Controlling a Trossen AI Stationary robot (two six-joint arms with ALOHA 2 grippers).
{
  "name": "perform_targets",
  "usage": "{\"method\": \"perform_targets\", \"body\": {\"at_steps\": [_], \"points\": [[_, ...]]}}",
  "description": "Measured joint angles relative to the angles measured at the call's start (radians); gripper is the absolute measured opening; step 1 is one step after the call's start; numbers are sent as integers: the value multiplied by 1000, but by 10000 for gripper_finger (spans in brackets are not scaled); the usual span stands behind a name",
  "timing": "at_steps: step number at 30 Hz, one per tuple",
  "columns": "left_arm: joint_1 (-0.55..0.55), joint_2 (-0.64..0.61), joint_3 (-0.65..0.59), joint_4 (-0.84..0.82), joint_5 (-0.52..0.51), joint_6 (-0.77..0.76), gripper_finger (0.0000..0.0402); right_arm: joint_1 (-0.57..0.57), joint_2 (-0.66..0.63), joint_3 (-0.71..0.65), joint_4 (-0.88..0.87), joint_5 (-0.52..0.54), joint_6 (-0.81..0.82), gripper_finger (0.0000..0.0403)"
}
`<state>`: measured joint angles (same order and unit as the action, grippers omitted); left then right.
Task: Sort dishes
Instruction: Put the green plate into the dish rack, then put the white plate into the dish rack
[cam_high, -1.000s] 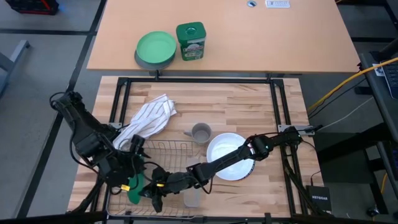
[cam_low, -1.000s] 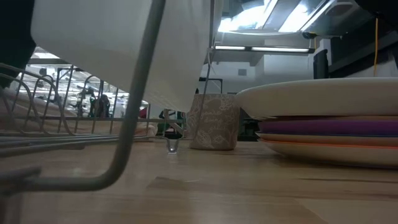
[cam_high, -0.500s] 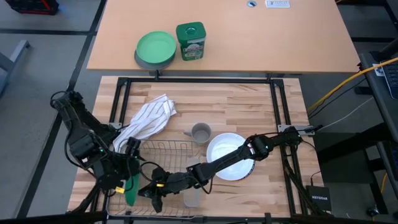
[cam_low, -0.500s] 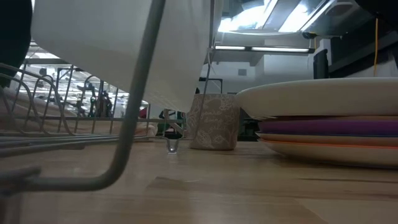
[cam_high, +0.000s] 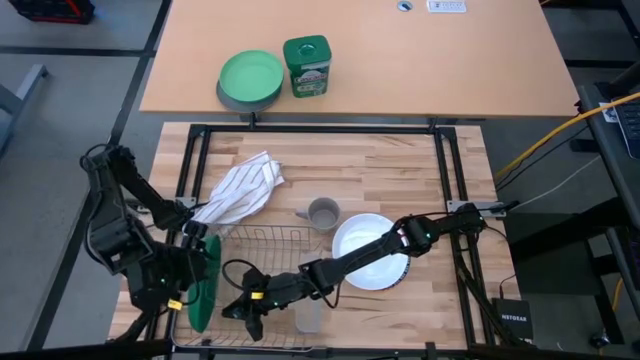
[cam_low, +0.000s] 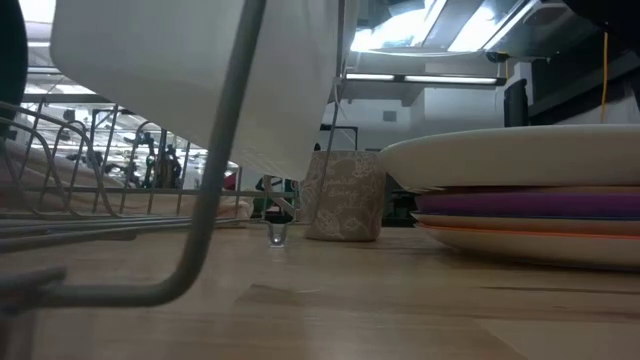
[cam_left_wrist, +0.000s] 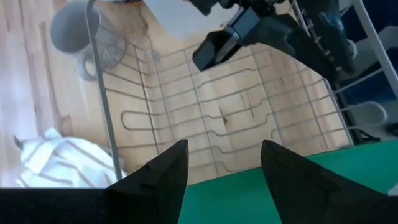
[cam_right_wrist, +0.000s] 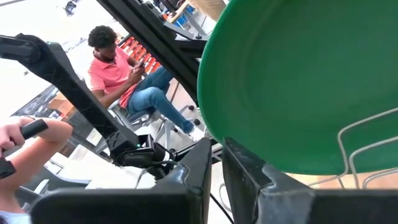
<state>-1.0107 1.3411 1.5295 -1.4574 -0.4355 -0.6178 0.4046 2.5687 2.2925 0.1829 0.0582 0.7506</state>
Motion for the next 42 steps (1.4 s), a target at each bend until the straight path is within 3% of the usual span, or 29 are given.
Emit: {"method": "perform_targets", "body": {"at_steps": [16,35,42], "points": [[-66,5,-6,-52,204,-154,194,-1,0,0,2,1,-1,44],[-63,-2,-3,-2,177,-178,194,-8,-9,0,62,-17,-157,44],[-50,-3,25,12,68,-100,194,-26,-69,-1,-26,-50,-303,44]]}}
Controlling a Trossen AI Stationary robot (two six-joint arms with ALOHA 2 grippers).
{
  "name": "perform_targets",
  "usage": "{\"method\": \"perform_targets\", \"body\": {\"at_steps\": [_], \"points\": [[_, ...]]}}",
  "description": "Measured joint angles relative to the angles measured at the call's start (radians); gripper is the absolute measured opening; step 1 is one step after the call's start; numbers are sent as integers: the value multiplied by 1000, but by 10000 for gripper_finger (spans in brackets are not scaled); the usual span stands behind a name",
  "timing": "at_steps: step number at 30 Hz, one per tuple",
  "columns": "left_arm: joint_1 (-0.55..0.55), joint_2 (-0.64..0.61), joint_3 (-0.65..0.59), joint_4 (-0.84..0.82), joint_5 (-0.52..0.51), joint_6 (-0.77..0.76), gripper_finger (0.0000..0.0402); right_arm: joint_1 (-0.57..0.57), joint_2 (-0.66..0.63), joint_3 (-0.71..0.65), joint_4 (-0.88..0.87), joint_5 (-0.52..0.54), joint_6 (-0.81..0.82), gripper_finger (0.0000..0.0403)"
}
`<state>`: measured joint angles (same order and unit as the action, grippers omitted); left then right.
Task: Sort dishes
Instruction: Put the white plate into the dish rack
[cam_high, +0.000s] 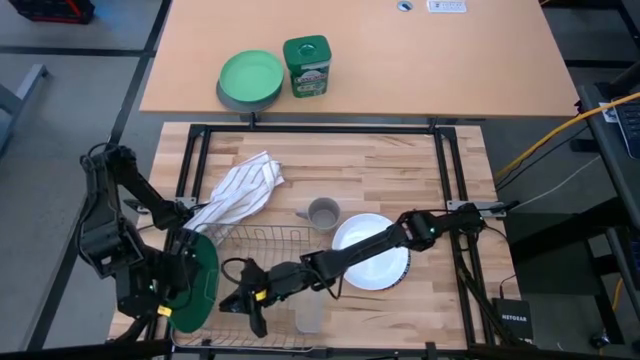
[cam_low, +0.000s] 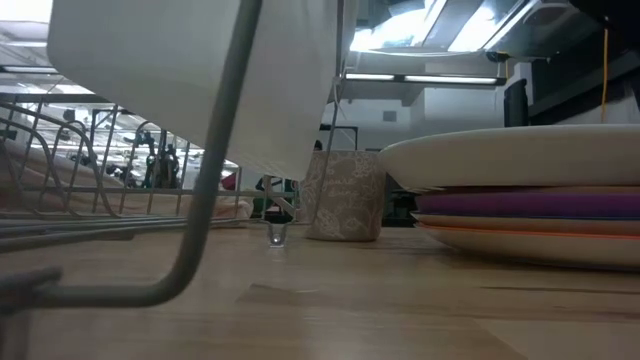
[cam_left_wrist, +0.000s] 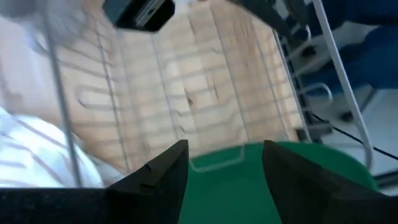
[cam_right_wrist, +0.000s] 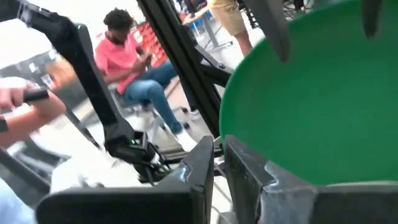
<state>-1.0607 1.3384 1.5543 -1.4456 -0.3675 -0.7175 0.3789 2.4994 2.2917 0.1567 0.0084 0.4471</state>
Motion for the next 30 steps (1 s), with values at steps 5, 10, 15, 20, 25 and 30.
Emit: {"method": "perform_targets", "body": {"at_steps": [5,10,15,20,25,30], "points": [[46,-1,19,30,-95,86,194,-7,-106,0,-222,10,-121,44],[111,-1,19,83,-155,191,194,4,-229,1,-538,125,-222,44],[189,0,16,156,-213,284,194,24,-358,1,-918,313,-233,44],[282,4,8,214,-232,378,194,42,-468,1,-1271,466,-149,44],[407,-2,8,209,-213,477,194,42,-543,1,-1527,586,-87,44],[603,-15,8,211,-102,642,194,40,-590,-42,-1736,734,25,44]]}}
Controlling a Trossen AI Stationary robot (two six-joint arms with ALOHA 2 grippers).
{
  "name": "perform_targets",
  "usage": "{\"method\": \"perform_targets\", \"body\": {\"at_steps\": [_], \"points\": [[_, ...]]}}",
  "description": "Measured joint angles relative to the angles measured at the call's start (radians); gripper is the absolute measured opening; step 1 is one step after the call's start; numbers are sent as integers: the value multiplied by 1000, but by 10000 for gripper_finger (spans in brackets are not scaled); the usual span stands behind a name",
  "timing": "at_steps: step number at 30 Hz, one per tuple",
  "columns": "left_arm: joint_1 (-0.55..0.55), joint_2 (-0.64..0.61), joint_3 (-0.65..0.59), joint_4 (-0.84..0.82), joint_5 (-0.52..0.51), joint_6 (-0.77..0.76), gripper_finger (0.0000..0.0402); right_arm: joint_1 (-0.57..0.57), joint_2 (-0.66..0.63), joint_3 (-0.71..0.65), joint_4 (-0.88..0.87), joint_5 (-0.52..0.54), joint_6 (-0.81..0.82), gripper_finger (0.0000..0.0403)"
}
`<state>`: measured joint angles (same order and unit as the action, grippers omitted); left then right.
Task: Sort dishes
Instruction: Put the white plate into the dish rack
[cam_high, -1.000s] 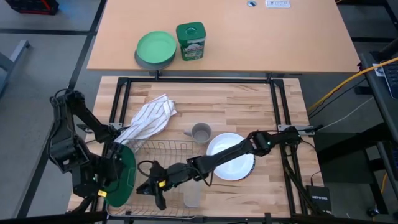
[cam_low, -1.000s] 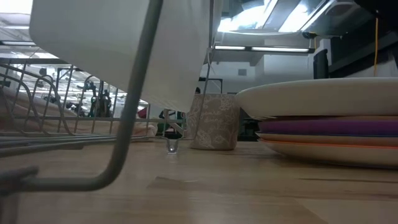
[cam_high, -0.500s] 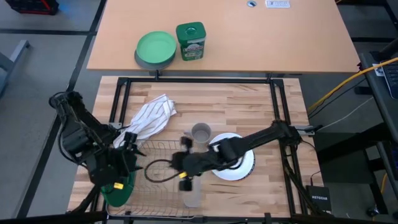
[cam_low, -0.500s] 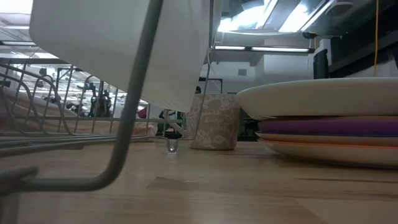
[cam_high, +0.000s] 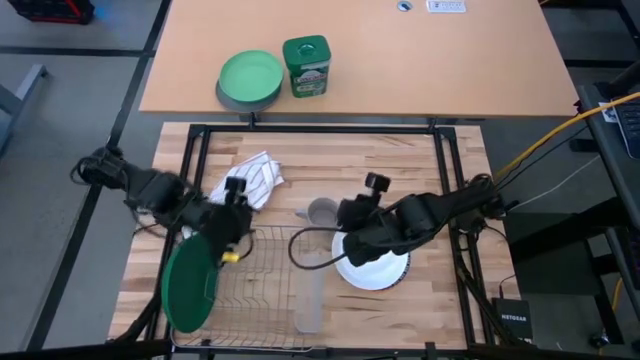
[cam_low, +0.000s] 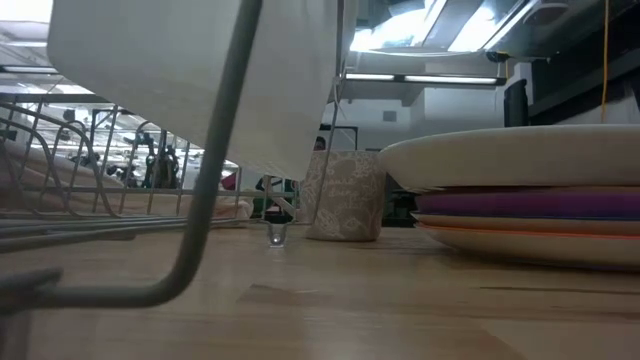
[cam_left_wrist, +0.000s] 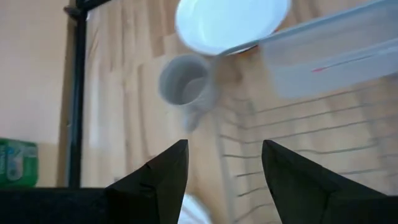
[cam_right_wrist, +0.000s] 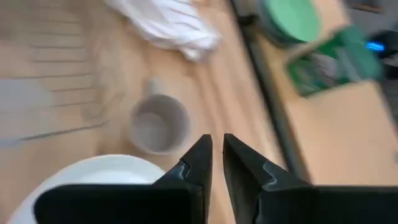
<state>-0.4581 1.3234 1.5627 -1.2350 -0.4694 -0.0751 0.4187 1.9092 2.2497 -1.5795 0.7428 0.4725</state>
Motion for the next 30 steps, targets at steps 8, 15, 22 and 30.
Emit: {"method": "perform_targets", "body": {"at_steps": [8,15,22,30], "points": [[388,0,0,101,309,312,194,-36,-159,-386,15,29,59,44],[632,16,0,227,594,458,194,-197,-351,-806,291,-126,54,44],[725,60,-1,223,624,509,194,-388,-455,-1015,625,-607,-171,44],[725,115,-1,223,628,523,194,-551,-452,-1023,640,-952,-275,44]]}}
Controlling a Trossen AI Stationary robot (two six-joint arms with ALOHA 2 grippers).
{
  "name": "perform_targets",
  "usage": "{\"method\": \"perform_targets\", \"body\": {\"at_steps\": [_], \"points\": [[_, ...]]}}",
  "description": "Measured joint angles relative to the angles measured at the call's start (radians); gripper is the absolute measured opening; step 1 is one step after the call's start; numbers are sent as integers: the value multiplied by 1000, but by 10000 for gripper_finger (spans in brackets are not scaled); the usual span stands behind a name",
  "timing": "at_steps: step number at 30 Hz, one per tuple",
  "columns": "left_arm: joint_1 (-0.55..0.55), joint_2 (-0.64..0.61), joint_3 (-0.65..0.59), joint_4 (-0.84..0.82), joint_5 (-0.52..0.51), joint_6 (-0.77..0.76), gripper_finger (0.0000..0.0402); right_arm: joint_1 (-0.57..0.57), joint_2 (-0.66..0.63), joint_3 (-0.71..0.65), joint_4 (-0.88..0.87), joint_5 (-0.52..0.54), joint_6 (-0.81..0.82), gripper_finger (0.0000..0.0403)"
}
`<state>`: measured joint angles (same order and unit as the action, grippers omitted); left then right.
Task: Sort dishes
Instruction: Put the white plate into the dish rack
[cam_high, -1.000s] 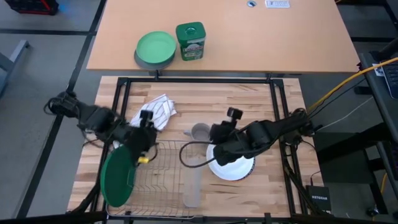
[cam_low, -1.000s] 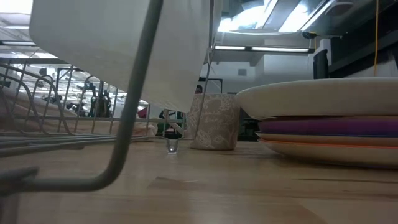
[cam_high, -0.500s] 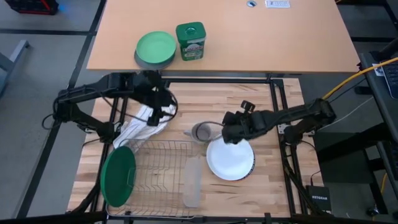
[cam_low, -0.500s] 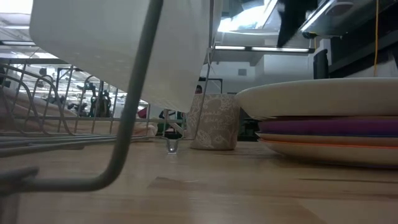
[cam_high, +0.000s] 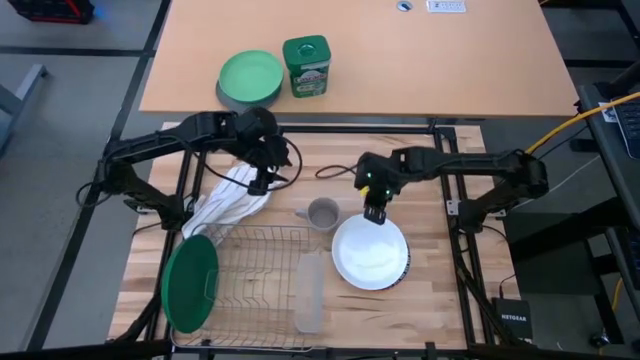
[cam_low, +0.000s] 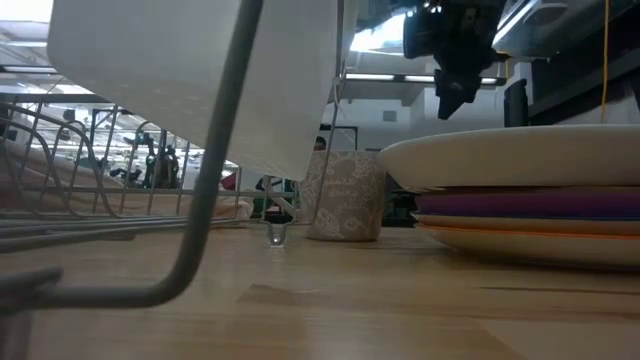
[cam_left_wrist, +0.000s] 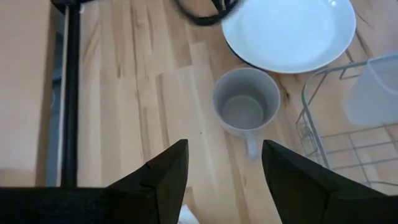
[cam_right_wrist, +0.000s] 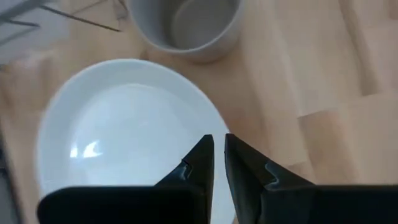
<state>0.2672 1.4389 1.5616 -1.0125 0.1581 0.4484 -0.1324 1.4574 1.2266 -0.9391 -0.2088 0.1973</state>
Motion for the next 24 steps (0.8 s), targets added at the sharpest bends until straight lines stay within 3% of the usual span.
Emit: {"method": "perform_targets", "body": {"at_steps": [15,24], "points": [[-1,30,0,0,0,79,194,-32,0,0,20,33,59,47],[0,30,0,0,0,129,194,-31,43,0,27,18,56,127]]}}
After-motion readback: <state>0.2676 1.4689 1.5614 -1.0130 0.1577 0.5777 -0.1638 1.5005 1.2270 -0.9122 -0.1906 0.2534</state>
